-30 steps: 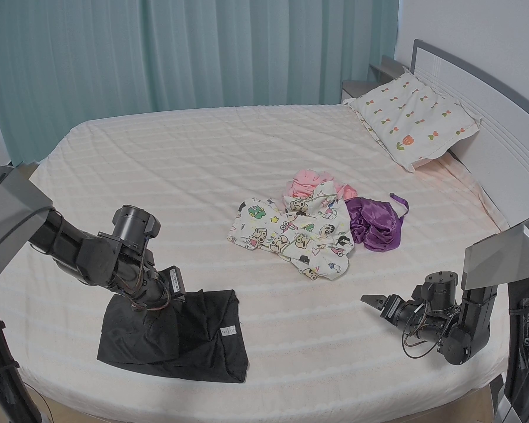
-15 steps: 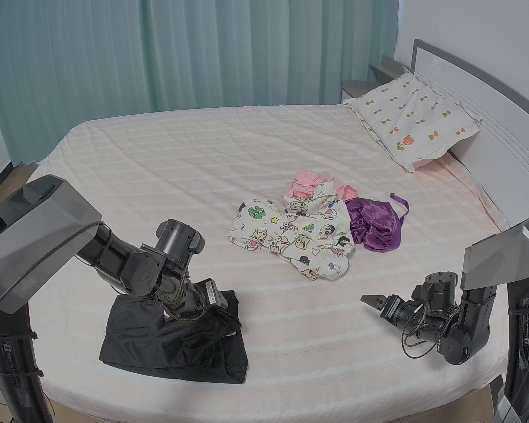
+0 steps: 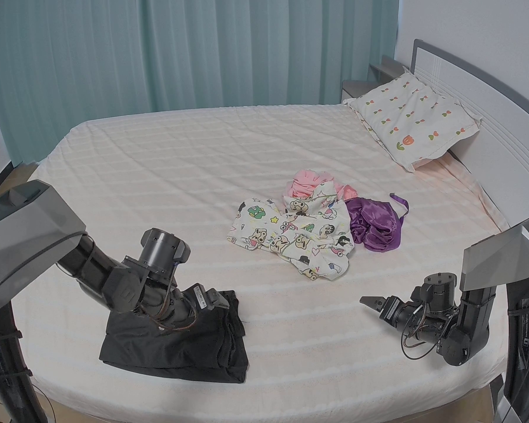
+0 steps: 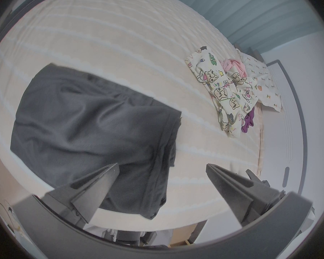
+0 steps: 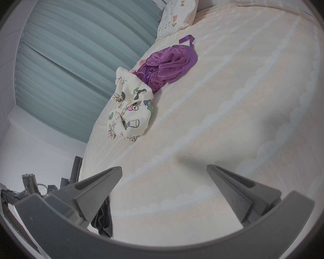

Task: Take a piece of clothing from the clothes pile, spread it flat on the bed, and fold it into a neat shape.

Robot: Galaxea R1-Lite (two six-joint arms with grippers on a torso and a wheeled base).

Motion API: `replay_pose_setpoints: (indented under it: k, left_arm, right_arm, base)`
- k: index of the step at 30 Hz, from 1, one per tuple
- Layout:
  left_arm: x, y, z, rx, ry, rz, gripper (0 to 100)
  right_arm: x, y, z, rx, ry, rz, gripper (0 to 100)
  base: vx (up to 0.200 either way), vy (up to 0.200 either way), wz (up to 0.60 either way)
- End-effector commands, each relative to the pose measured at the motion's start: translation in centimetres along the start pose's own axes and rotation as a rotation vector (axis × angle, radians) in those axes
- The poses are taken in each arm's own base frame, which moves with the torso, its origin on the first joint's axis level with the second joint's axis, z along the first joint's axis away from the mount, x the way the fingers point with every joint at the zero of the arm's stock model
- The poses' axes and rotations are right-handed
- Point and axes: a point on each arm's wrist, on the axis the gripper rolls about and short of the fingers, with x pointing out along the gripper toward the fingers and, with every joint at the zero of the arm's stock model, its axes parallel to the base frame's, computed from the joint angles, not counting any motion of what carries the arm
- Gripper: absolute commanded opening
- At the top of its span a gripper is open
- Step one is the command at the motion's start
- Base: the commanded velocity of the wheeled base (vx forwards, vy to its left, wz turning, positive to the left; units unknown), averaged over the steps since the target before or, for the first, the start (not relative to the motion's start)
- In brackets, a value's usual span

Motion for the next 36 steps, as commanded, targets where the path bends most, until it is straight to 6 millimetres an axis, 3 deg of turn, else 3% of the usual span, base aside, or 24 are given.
replay_pose_setpoints:
  k: [1, 7, 13, 16, 32, 36]
  left_arm:
    - [-3.5, 3.2, -1.5, -0.080, -0.009, -0.055, 100]
    - [-3.2, 6.8, -1.6, -0.182, -0.044, -0.067, 100]
    - [-3.4, 8.3, -2.7, -0.208, -0.082, -0.087, 100]
    - [-3.7, 9.5, -1.9, -0.269, -0.093, -0.088, 100]
    - [-3.8, 9.6, -1.5, -0.273, -0.077, -0.125, 100]
    - [-3.9, 9.7, -1.6, -0.273, -0.057, -0.141, 100]
  right_arm:
    - [-0.2, 0.0, -0.2, -0.001, 0.004, -0.002, 100]
    - [-0.5, 0.1, -0.7, -0.009, 0.001, 0.006, 100]
    - [-0.7, 0.3, -1.6, -0.023, 0.017, 0.019, 100]
    - [-0.8, 0.3, -1.7, -0.023, 0.020, 0.016, 100]
    - [-0.6, 0.9, -2.6, -0.070, 0.024, 0.015, 100]
    - [-1.1, 2.4, -3.0, -0.095, 0.015, 0.044, 100]
  base:
    - [-0.200, 0.000, 0.00]
    - [-0.033, 0.000, 0.00]
    - [0.000, 0.000, 0.00]
    - [0.000, 0.133, 0.00]
    - [0.000, 0.200, 0.00]
    - [0.000, 0.200, 0.00]
